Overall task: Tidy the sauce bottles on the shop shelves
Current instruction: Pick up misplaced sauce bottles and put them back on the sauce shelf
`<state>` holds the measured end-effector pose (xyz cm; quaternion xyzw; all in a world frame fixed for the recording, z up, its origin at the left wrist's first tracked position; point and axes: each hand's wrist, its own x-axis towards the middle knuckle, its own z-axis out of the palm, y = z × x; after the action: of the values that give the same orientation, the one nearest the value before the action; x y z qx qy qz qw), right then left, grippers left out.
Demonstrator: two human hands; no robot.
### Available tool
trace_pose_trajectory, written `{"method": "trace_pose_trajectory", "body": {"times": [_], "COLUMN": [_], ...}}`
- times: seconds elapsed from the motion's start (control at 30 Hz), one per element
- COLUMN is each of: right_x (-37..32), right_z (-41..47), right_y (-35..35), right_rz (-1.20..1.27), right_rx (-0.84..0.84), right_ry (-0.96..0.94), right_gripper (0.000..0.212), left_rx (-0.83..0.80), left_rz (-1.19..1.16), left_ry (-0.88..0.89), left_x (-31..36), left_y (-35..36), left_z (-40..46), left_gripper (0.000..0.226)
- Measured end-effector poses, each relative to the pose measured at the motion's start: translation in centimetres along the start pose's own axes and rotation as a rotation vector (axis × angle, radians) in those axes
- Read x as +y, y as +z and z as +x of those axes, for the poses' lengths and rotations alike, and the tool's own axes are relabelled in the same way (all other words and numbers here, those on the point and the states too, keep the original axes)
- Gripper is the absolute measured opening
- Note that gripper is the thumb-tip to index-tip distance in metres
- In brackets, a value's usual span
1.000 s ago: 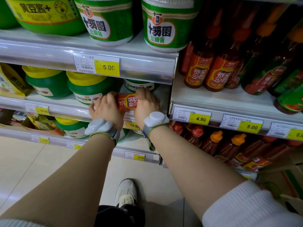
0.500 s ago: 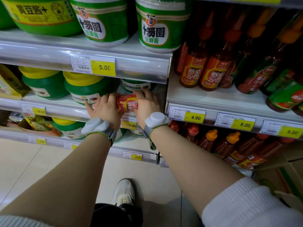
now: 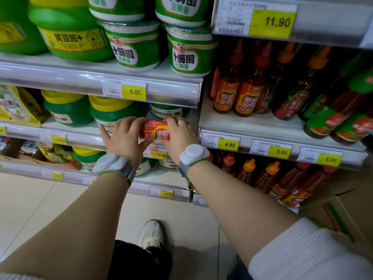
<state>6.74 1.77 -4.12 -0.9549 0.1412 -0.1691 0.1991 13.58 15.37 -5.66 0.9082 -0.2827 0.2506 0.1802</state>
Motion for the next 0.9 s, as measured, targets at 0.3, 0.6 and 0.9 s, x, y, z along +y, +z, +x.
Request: {"method": "trace_pose_trajectory", "body": {"times": [0.3,0.6,0.9], "right_x": [-0.5,1.6,4.7], "right_z": [-2.9,-5.7,-7.7], "right_y": [-3.9,-8.6,-11.3], "right_rz": [0.108,0.237,0.389], "right_rx": [0.071,0.187,0.316], "right_ry": [0.028,0.047,0.107], "right_gripper": [0.062,0.062,0.062], "left_rx": [0.167,0.273,0.472], "left_rz": [0.018,-0.053,-0.179], "left_ry": [0.153,0.204,0.015], "left_x": [2.2,7.3,12.7], "left_y": [-4.8,-7.5,-8.3], "left_z": [-0.4,-1.2,-1.6], "left_gripper": [0.052,0.047,0.091]}}
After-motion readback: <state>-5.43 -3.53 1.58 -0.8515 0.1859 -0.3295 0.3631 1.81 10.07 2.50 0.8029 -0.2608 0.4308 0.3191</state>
